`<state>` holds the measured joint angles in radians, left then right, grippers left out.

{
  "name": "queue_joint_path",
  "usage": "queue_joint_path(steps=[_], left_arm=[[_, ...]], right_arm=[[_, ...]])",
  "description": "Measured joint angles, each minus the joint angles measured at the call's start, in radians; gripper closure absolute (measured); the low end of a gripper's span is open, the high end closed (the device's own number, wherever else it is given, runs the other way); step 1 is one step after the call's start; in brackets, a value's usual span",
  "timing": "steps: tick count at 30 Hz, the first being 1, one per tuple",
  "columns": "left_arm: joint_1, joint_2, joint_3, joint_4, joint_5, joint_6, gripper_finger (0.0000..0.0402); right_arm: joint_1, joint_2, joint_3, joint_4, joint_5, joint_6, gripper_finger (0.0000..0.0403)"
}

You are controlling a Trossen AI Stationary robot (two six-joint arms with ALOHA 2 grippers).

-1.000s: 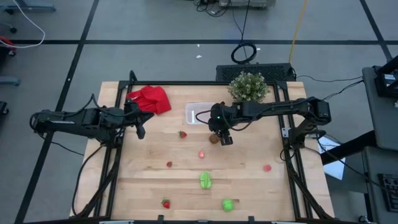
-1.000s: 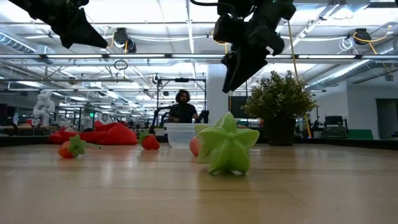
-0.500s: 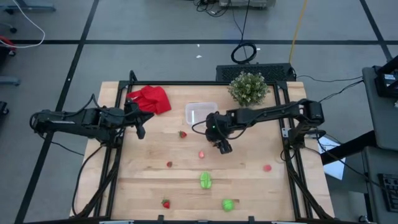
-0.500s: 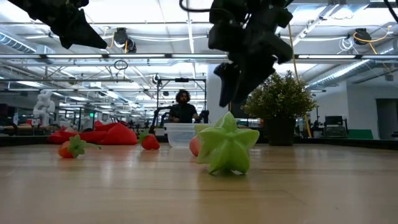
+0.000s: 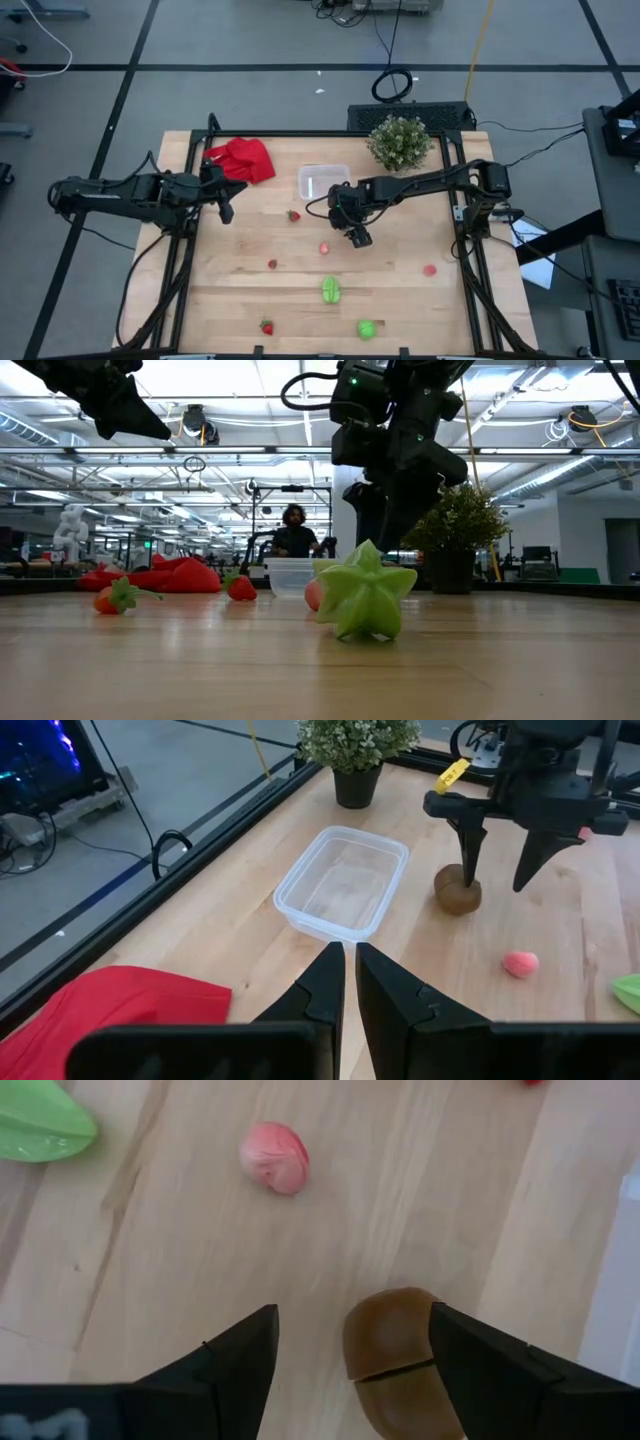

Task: Pick and placing Produce into tupperware
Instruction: Put the kiwi into the bin

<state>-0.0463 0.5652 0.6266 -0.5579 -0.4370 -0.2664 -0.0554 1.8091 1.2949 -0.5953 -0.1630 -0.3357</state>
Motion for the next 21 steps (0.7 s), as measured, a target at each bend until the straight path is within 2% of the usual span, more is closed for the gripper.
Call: queue_joint_path(steps=[21], left_arm=[[0.0,0.0,0.0,0.0,0.001,-0.004,0.0369]], right_arm=[[-0.035,0.006,0.0,-0.01,-0.018,0.001,0.0153]])
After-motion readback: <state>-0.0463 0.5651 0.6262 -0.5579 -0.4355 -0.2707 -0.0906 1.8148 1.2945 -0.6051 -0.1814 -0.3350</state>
